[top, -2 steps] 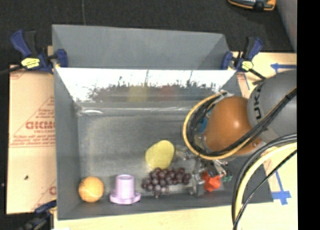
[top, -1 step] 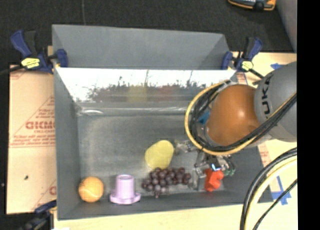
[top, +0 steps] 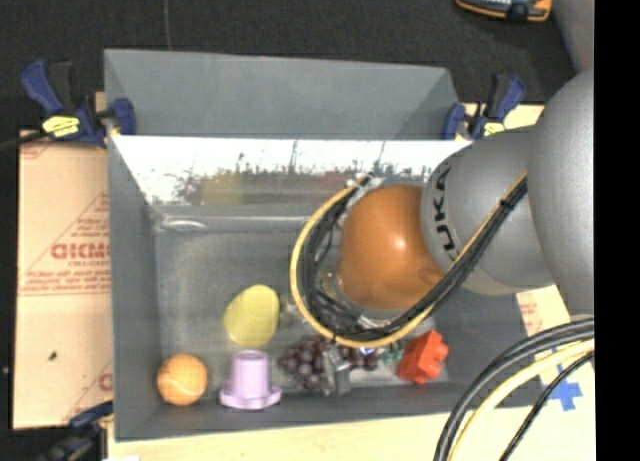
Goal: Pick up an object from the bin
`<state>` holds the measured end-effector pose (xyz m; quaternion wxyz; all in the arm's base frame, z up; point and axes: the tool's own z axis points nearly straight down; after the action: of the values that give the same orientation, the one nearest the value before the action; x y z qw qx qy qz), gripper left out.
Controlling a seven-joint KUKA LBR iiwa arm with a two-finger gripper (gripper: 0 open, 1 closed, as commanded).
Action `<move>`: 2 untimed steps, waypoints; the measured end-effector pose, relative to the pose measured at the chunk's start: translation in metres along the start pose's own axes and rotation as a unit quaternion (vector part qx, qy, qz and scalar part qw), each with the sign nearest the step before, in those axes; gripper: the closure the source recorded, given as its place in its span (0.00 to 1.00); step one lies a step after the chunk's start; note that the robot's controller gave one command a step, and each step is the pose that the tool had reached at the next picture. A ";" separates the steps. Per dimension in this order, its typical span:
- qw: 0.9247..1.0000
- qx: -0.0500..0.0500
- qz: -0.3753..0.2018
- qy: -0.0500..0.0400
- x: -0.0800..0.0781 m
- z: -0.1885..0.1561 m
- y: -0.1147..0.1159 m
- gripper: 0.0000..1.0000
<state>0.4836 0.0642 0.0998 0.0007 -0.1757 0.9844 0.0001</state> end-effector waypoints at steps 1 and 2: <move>0.992 0.005 0.129 -0.011 0.020 0.027 -0.035 0.00; 0.998 0.002 0.058 -0.002 0.020 0.029 -0.050 1.00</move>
Offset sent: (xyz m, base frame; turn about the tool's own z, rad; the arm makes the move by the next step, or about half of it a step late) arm -0.0027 -0.0531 -0.0298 0.1164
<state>0.4819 0.0103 0.0703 0.0029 -0.1182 0.9930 -0.0011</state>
